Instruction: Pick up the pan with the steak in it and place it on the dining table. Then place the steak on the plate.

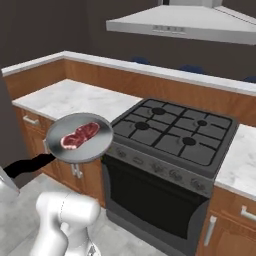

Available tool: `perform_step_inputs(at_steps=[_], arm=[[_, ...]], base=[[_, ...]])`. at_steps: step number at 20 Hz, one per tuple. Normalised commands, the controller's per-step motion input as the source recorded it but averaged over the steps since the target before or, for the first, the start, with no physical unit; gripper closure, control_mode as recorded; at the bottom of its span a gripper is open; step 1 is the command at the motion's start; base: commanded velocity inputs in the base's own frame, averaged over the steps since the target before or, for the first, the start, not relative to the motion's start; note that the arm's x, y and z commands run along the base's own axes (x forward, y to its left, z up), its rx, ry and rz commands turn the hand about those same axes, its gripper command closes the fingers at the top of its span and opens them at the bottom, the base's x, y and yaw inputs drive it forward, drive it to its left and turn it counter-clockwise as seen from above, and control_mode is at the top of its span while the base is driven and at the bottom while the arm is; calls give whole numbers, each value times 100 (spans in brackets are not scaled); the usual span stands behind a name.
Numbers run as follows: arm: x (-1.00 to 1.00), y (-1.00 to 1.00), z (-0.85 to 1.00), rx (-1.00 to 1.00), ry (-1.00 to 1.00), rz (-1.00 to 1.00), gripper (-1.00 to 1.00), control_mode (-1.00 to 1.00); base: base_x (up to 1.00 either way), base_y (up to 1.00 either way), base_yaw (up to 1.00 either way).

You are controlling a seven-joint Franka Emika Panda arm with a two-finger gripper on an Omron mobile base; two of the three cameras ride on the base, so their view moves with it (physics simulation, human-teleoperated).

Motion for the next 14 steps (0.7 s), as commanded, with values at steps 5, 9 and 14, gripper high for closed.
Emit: perform_step_inputs(at_steps=[5, 9, 14], arm=[[0, 0, 0, 0, 0, 0, 100, 100], [0, 0, 0, 0, 0, 0, 100, 100], [0, 0, 0, 0, 0, 0, 100, 100]], base=[[-16, -1, 48], [-5, 0, 50], [-1, 0, 49]])
